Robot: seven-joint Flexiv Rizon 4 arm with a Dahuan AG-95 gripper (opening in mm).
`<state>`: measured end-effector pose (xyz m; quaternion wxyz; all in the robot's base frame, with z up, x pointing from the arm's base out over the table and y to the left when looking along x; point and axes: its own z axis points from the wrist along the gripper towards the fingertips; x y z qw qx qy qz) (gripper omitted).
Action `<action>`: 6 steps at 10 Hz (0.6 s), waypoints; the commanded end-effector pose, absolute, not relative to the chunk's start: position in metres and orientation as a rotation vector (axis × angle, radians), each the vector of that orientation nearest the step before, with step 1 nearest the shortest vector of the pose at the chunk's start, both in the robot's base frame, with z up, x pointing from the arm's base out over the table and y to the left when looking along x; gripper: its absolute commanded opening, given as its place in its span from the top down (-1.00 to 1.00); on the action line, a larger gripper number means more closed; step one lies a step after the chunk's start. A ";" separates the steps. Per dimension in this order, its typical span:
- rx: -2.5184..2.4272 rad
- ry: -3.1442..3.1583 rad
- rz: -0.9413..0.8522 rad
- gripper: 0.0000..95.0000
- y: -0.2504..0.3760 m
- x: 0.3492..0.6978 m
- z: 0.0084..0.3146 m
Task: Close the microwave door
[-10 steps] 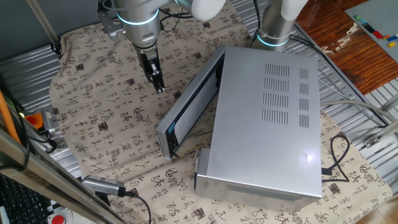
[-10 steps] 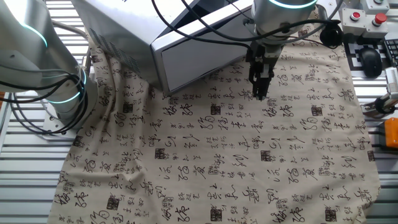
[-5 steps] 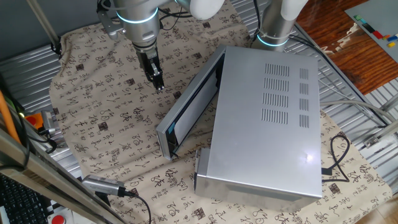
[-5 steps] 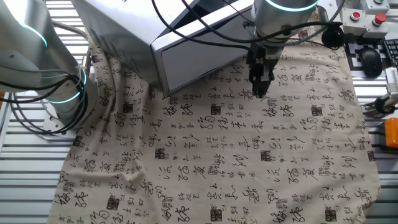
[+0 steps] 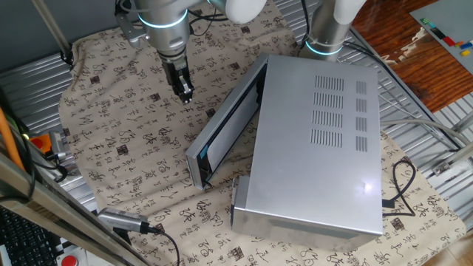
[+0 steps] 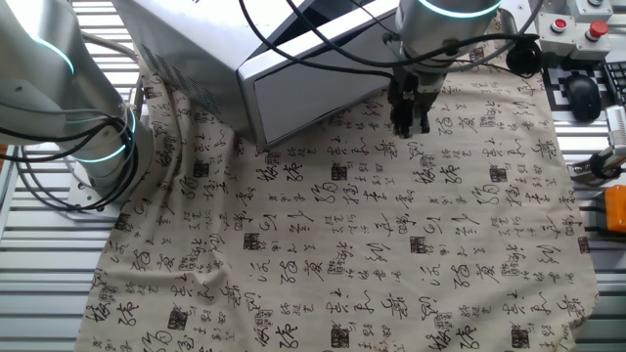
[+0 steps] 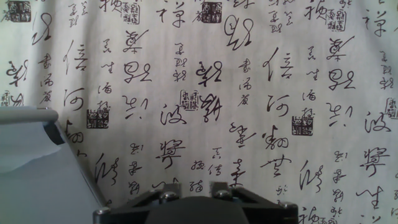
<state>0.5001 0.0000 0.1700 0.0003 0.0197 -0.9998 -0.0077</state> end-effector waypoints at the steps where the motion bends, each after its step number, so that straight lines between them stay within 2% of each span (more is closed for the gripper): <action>1: 0.061 -3.140 -0.024 1.00 0.000 0.500 0.170; 6: 0.083 -3.139 -0.019 1.00 0.000 0.500 0.170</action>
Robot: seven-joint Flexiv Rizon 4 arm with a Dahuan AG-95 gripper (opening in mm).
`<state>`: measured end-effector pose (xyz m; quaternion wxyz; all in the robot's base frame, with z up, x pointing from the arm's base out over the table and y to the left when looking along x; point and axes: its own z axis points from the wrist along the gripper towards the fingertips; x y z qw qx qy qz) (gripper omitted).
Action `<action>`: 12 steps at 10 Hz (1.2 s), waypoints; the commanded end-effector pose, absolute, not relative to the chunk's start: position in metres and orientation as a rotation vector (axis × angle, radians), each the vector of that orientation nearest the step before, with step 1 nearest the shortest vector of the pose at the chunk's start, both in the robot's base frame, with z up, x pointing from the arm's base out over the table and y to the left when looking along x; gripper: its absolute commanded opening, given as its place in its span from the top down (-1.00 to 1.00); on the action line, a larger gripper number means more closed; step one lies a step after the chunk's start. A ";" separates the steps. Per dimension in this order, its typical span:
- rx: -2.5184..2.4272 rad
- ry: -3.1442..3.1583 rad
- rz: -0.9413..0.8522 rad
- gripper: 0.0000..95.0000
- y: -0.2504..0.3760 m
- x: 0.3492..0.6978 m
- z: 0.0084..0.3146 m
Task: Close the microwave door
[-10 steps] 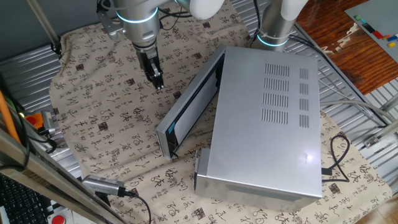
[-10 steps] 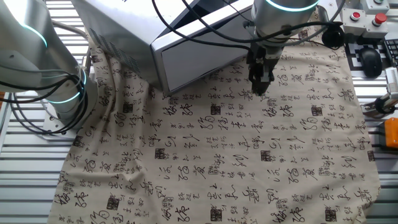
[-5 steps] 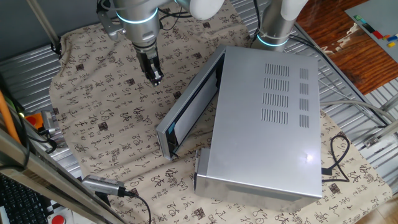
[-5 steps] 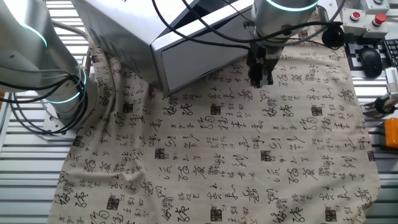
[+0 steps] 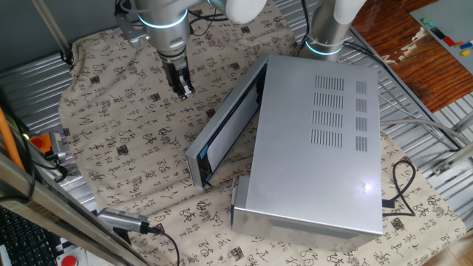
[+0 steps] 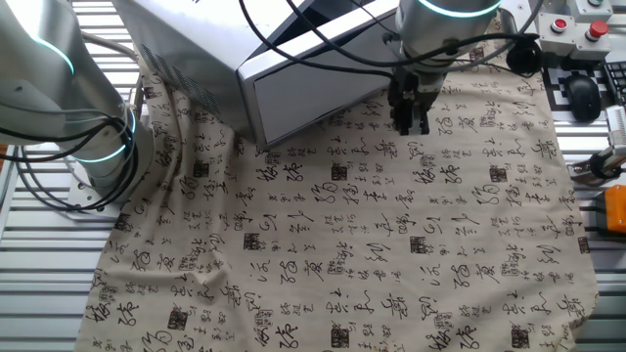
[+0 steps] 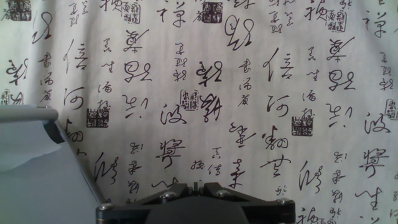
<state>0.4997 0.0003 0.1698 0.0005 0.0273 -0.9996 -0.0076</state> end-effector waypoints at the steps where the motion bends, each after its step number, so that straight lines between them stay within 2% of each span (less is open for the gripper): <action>1: 0.106 -3.139 -0.019 1.00 0.000 0.500 0.170; 4: 0.207 -3.133 -0.026 1.00 0.001 0.493 0.172; 12: 0.262 -3.154 -0.028 1.00 0.013 0.483 0.210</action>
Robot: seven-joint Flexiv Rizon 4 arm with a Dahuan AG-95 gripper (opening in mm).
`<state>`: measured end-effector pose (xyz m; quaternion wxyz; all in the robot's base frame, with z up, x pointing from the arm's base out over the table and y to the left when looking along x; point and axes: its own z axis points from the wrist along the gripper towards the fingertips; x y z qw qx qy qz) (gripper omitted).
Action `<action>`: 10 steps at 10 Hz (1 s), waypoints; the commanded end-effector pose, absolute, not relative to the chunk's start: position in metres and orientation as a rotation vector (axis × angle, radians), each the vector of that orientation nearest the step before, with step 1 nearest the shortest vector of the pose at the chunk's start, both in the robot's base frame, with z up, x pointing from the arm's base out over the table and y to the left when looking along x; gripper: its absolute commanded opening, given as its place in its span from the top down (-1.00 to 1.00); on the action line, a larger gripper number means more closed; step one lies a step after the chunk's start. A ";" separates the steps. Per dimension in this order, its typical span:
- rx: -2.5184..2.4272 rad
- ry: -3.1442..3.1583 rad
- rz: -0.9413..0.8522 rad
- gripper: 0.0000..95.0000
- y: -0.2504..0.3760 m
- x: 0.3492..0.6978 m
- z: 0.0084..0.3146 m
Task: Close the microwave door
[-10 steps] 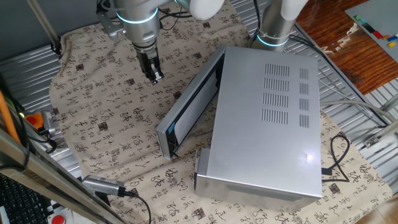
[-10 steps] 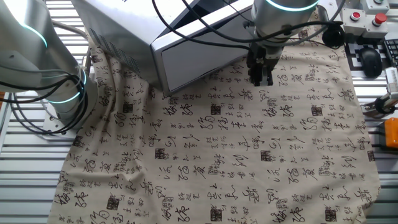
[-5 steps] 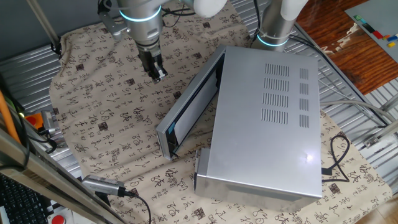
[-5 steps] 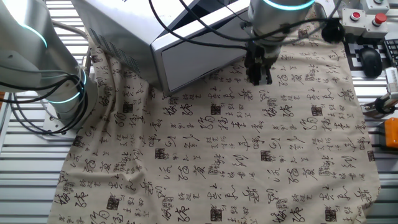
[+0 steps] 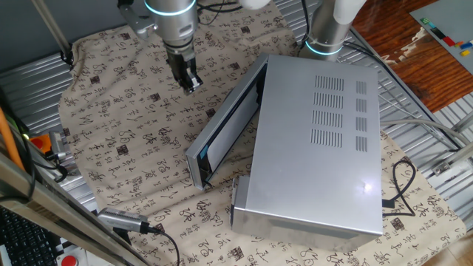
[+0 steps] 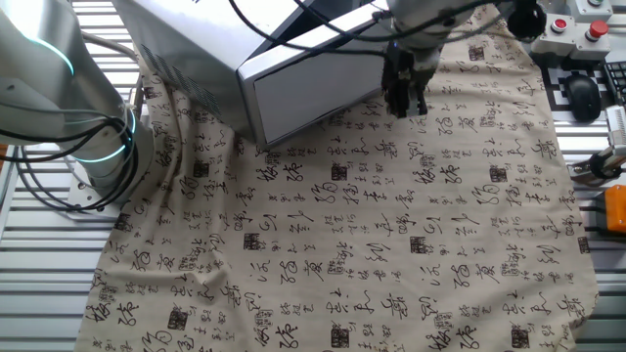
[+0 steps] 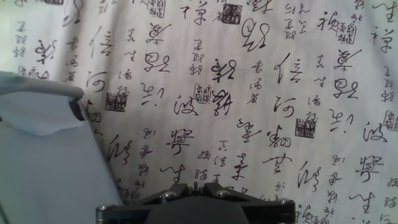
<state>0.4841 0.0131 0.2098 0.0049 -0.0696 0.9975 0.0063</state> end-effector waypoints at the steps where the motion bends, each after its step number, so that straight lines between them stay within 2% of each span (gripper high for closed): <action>1: -0.293 3.094 0.024 1.00 0.014 0.483 0.210; 4: -0.351 3.080 0.013 1.00 0.016 0.481 0.215; 6: -0.700 2.986 -0.013 1.00 0.016 0.481 0.215; 10: -0.921 2.937 0.013 1.00 0.015 0.485 0.214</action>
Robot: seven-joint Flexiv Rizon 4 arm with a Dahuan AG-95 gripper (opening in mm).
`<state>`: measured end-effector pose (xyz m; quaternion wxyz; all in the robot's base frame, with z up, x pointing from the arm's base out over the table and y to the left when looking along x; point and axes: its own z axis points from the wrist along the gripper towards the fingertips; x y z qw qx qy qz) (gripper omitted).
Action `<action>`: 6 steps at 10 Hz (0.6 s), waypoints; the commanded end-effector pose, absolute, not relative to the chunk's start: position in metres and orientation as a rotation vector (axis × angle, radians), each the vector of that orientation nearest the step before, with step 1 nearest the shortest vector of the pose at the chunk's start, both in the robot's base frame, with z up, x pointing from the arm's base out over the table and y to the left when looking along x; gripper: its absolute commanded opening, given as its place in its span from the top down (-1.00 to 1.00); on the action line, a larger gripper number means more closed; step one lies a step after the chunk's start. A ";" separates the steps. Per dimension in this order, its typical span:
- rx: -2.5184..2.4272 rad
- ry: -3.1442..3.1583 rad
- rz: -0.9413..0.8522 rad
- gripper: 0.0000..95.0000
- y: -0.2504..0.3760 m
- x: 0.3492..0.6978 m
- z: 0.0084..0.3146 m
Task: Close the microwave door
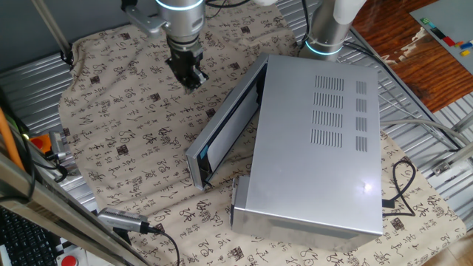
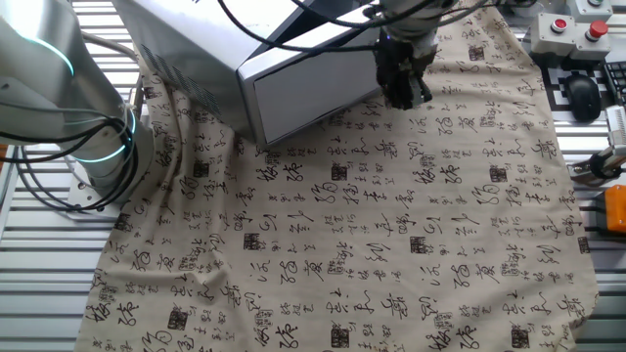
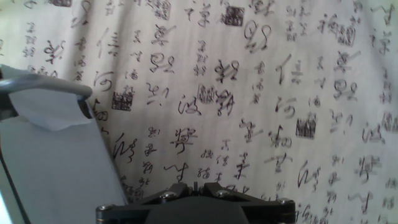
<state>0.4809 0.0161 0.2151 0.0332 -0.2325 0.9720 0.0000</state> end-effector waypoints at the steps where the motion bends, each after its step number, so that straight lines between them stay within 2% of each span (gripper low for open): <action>1: -0.903 2.946 0.014 1.00 0.016 0.490 0.214; 6: -0.862 2.981 0.033 1.00 0.035 0.529 0.232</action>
